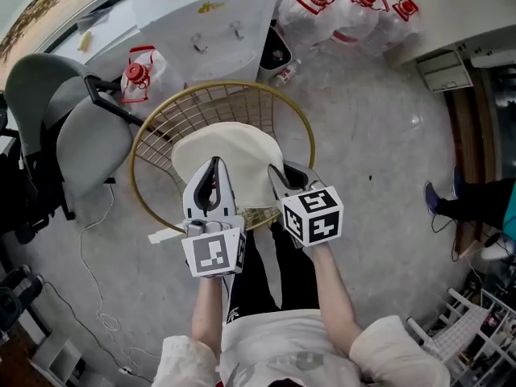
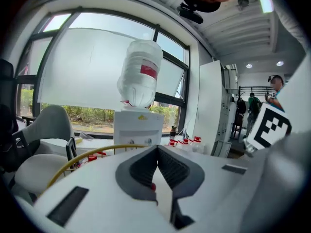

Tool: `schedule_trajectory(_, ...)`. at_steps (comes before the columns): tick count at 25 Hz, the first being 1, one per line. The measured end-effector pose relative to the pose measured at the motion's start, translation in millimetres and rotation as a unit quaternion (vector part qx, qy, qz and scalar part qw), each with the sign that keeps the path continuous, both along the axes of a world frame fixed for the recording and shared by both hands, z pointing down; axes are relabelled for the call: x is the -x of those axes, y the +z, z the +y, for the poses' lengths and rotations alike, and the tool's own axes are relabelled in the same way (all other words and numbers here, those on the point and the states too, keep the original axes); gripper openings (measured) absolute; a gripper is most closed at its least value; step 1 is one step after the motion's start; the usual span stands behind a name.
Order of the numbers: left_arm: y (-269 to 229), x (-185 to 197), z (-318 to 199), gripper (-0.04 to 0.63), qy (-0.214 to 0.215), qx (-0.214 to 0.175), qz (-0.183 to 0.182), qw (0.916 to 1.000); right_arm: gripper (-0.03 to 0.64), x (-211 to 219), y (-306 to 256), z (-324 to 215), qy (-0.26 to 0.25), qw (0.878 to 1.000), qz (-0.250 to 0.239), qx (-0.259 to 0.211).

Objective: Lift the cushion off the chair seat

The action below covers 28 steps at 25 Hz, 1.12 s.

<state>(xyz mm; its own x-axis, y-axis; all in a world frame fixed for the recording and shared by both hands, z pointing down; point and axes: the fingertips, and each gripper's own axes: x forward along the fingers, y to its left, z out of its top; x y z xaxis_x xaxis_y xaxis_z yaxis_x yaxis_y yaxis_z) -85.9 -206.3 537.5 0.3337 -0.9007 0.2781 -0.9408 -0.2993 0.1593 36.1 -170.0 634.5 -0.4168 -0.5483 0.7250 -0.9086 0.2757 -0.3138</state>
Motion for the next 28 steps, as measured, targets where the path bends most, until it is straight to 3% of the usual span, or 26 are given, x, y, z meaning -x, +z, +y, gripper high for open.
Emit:
schedule_trajectory(3, -25, 8, -9, 0.014, -0.019, -0.022, 0.014, 0.9995, 0.061, 9, -25, -7, -0.021, 0.999, 0.011, -0.027)
schedule_trajectory(11, -100, 23, -12, 0.014, -0.045, -0.065, 0.008, 0.9968, 0.061, 12, -108, -18, -0.043, 0.995, 0.025, -0.087)
schedule_trajectory(21, -210, 50, -17, 0.014, -0.102, -0.122, 0.03, 0.9868, 0.061, 26, -203, -46, -0.071, 0.979, 0.058, -0.18)
schedule_trajectory(23, -233, 59, -14, 0.014, -0.11, -0.137, 0.026, 0.9841, 0.06, 31, -223, -49, -0.071, 0.977, 0.049, -0.197)
schedule_trajectory(28, -285, 71, -7, 0.014, -0.132, -0.173, 0.016, 0.9759, 0.06, 43, -282, -62, -0.05, 0.969, -0.032, -0.24)
